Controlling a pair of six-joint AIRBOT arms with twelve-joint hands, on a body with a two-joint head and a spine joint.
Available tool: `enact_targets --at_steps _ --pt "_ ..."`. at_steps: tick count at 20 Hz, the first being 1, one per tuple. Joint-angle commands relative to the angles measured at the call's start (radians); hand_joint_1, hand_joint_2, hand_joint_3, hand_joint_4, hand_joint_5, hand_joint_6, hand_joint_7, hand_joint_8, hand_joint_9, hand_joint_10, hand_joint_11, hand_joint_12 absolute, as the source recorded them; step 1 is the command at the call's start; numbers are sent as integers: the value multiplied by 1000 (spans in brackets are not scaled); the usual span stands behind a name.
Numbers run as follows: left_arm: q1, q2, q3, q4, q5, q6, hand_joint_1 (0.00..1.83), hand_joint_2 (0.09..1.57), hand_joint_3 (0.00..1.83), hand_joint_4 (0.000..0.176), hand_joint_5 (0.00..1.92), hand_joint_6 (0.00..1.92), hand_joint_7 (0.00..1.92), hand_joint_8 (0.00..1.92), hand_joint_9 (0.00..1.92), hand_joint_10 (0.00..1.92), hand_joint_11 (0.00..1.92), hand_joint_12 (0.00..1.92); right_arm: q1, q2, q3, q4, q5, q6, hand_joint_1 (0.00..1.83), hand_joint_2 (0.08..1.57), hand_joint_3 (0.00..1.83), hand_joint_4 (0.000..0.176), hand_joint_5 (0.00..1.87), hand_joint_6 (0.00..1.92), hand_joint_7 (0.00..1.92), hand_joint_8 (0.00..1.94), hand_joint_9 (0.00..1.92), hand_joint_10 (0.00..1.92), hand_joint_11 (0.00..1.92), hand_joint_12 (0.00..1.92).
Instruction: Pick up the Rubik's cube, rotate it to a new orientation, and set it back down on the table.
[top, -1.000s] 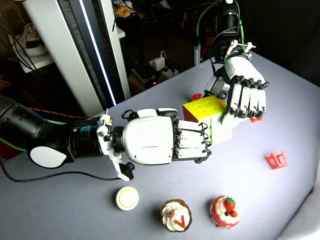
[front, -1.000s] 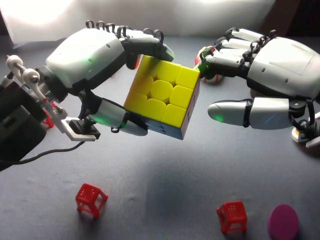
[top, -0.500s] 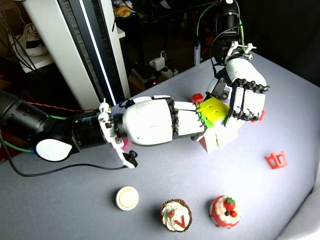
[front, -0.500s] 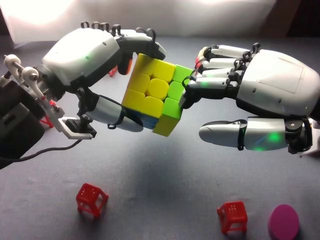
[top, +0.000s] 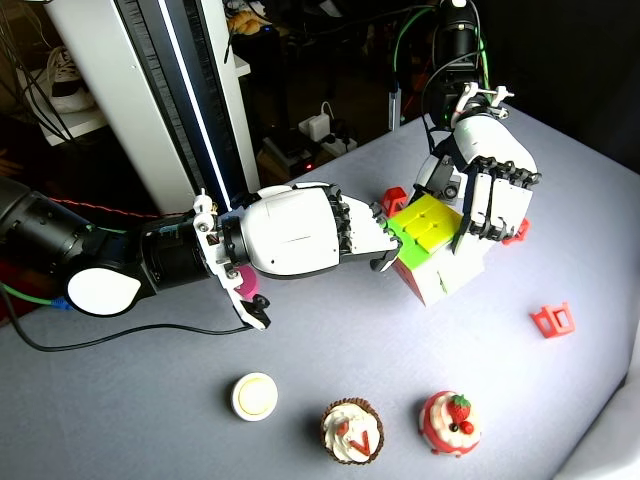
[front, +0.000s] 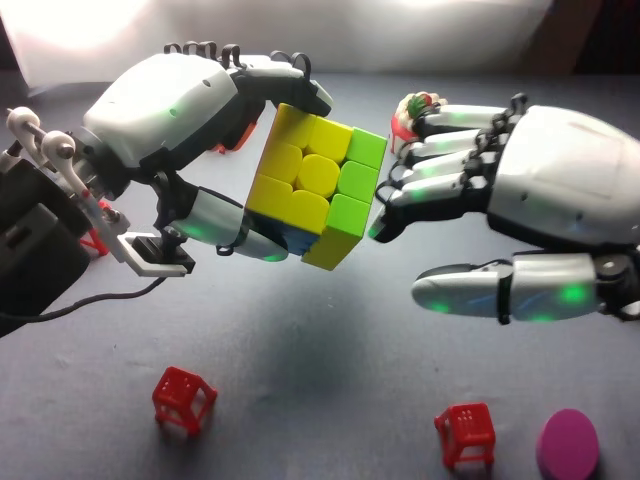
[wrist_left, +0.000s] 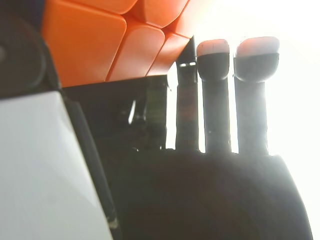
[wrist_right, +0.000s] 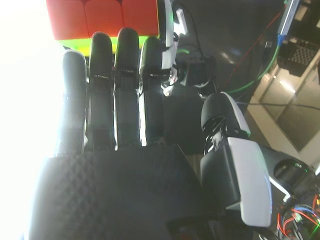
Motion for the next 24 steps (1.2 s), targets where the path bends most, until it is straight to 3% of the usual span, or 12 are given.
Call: enact_targets --at_steps 1,2,3,5,10,12,13,14,17,18,20,24 --pt "-11 -5 4 -13 -152 -18 1164 1123 7 0 955 1037 1030 1850 1148 1921 1262 1921 3 18 -12 58 151 5 0 1319 2 0 541 870 639 961 530 1333 272 1759" --pt "-11 -9 6 -17 -147 -19 1216 1161 37 0 846 1188 870 1452 1082 1921 1204 1921 3 40 -29 76 171 5 0 1312 0 0 569 925 697 966 602 1301 336 1737" --pt "-10 -12 8 -19 -142 -20 1216 1161 37 0 846 1188 870 1452 1082 1921 1204 1921 3 53 -38 92 185 5 0 1312 0 0 569 925 697 966 602 1301 336 1737" --pt "-7 -21 16 -23 -127 -26 1241 1158 5 0 1023 805 780 1490 582 1744 559 1921 1 90 -59 138 222 5 1 1334 0 0 552 867 649 1036 533 1396 65 1741" --pt "-5 -50 41 -29 -62 -36 1199 1260 5 0 761 1066 699 1731 847 1921 980 1921 -10 157 -83 230 278 5 0 1294 0 0 635 140 677 121 499 943 270 1544" --pt "-5 -60 52 -32 -40 -41 1198 1260 2 0 761 1065 698 1725 791 1921 944 1921 -13 160 -80 247 281 5 0 1330 0 0 660 107 684 76 476 921 245 1529" --pt "-5 -62 55 -32 -34 -44 1201 1216 0 0 867 1017 737 1558 568 1699 617 1921 -13 161 -79 250 282 5 0 1364 2 0 674 96 708 63 481 924 237 1468" --pt "-2 -60 56 -32 -31 -46 1145 1179 0 0 861 1128 708 1686 720 1877 850 1921 -14 162 -77 255 282 5 0 1376 6 0 661 90 703 58 495 932 263 1473" --pt "1 -53 55 -33 -37 -46 1086 1071 0 0 556 576 651 1578 723 1878 878 1921 -22 164 -73 271 282 5 0 1379 2 0 646 83 696 50 478 919 279 1443" --pt "5 -50 55 -34 -38 -45 1031 1048 0 0 448 292 399 882 323 1234 188 1853 -24 165 -72 275 282 5 0 1385 2 0 630 75 686 41 458 902 258 1468" --pt "13 -45 52 -41 -47 -45 1042 1020 0 0 359 65 389 260 169 899 7 1765 -27 167 -71 285 282 5 0 1385 1 0 626 76 676 32 451 930 236 1511" --pt "26 -36 46 -51 -67 -46 1074 938 0 0 174 1 119 9 23 353 0 1434 -32 171 -71 292 283 5 0 1392 1 0 615 77 662 21 444 1007 254 1571"
